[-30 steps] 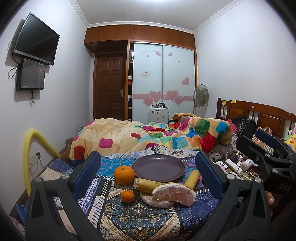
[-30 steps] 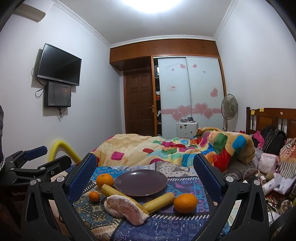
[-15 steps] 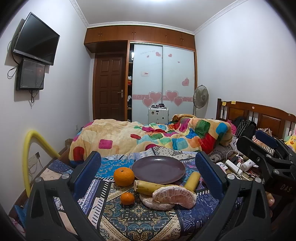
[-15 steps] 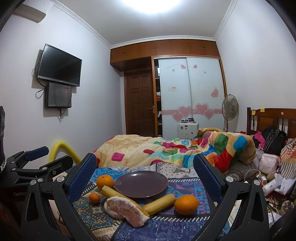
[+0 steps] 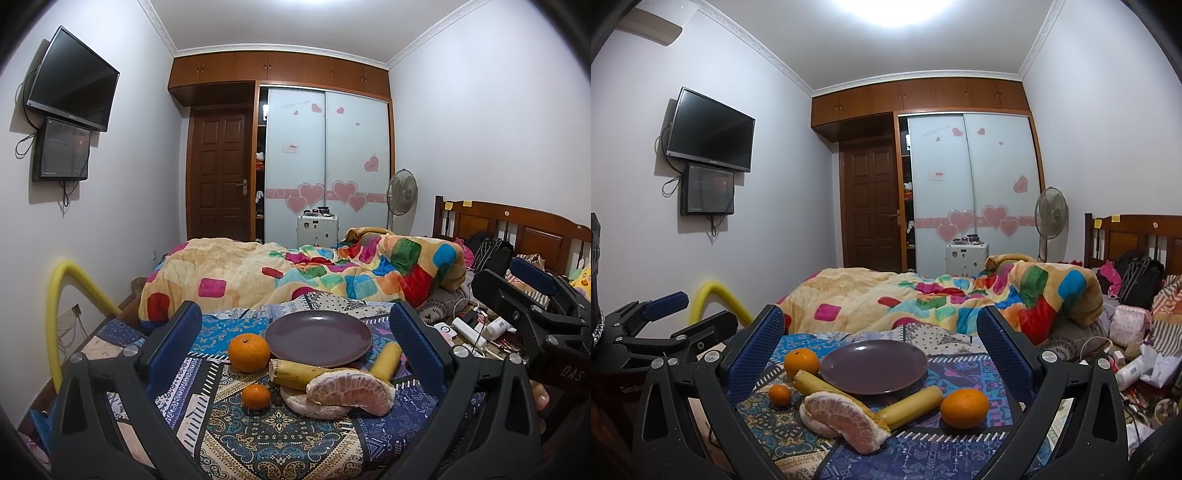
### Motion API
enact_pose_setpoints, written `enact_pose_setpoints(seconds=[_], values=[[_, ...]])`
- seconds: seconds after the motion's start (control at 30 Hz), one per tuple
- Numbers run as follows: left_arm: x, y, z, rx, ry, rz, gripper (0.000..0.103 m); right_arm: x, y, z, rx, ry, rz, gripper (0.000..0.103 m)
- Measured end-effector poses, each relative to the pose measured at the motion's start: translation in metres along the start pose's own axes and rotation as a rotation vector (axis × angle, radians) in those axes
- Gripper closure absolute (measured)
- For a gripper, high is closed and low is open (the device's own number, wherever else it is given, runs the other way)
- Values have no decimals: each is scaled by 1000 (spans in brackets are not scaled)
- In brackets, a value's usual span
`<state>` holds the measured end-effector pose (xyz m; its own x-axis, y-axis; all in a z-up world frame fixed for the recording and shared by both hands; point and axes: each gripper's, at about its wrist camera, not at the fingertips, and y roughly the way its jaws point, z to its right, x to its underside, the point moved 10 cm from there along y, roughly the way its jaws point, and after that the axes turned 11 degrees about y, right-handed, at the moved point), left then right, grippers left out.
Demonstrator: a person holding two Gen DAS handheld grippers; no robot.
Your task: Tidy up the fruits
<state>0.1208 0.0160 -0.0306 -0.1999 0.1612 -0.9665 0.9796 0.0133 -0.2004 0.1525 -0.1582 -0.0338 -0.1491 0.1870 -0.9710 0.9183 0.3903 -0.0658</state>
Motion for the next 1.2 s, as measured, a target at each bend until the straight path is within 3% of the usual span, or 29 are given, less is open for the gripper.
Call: enact_pose_setpoints(seconds=[0.7, 0.9, 1.2], values=[[9, 8, 1, 9, 2, -16, 0, 6, 8, 4, 0, 3, -21, 0], [34, 32, -5, 36, -17, -111, 0, 24, 24, 11, 15, -22, -84, 0], [97, 69, -21, 74, -60, -310, 0, 85, 56, 25, 31, -129, -268, 1]])
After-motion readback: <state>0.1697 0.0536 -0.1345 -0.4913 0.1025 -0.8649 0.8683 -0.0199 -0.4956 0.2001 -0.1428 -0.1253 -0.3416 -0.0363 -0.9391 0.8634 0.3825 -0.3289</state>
